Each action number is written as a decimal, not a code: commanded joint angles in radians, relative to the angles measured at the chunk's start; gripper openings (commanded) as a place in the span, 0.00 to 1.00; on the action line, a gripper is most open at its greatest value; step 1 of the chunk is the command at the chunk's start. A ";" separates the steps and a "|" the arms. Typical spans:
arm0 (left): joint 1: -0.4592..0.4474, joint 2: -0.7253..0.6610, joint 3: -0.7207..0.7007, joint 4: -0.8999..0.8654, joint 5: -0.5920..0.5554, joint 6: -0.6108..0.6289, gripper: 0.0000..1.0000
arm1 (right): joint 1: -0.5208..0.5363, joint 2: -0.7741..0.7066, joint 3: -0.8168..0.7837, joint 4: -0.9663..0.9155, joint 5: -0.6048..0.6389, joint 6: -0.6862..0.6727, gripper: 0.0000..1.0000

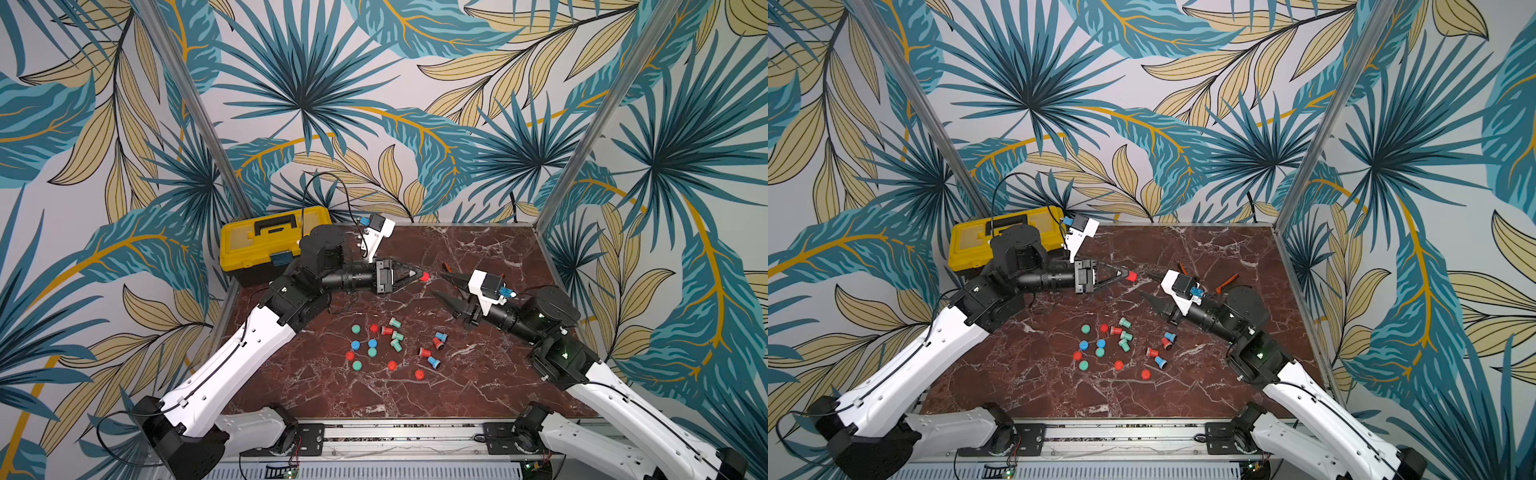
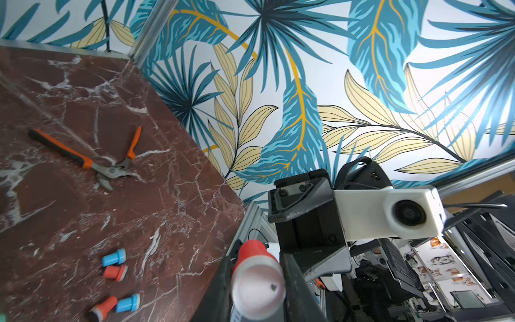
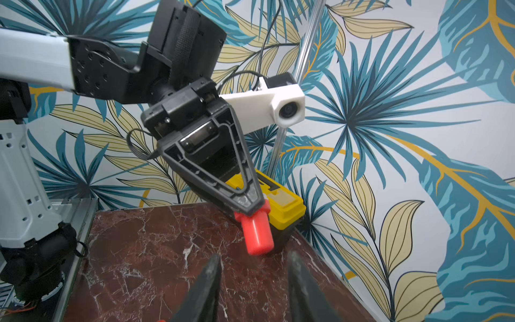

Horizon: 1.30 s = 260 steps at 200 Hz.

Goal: Close the stamp cap
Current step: Pick up the stamp from the center of the board.

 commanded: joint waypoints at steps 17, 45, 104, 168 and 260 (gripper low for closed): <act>0.001 -0.011 0.033 0.086 0.090 -0.070 0.22 | 0.005 0.015 0.051 0.111 -0.075 0.048 0.41; 0.001 -0.015 0.047 0.086 0.103 -0.082 0.23 | 0.005 0.046 0.070 0.152 -0.114 0.063 0.40; 0.001 -0.026 0.055 0.086 0.101 -0.093 0.24 | 0.005 0.092 0.063 0.213 -0.172 0.072 0.37; 0.001 -0.038 0.064 0.086 0.107 -0.095 0.24 | 0.004 0.130 0.054 0.275 -0.174 0.091 0.29; -0.002 -0.047 0.093 0.085 0.121 -0.102 0.25 | 0.005 0.135 0.054 0.317 -0.173 0.121 0.28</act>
